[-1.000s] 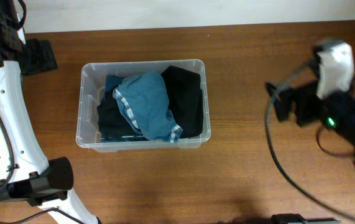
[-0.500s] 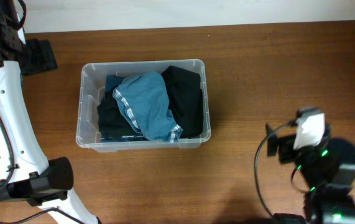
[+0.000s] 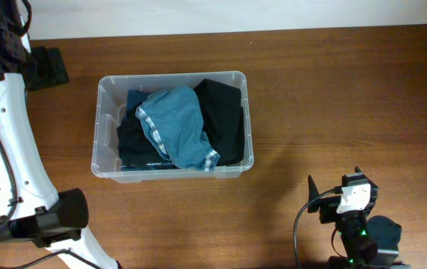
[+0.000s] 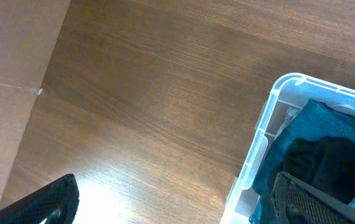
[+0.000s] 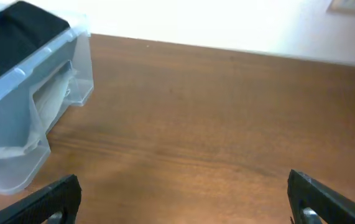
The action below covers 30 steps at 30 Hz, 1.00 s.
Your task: Pack container
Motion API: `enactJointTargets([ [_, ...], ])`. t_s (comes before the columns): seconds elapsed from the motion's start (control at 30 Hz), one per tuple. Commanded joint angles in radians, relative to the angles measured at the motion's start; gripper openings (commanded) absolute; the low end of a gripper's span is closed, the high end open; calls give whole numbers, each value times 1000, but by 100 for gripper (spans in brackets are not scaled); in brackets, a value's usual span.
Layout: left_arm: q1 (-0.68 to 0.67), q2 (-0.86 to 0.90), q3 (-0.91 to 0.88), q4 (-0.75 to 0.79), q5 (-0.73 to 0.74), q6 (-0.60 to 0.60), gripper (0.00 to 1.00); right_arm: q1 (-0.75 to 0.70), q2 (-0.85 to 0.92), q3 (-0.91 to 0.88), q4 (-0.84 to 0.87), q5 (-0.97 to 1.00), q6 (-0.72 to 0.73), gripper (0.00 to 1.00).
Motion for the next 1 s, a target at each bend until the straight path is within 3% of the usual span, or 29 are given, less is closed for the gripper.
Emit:
enactJointTargets([
  [0.0, 6, -20, 14, 2, -4, -5, 100, -6, -11, -40, 8, -21, 51, 99],
  [0.97, 6, -27, 14, 2, -4, -5, 100, -6, -8, -67, 11, -24, 50, 98],
])
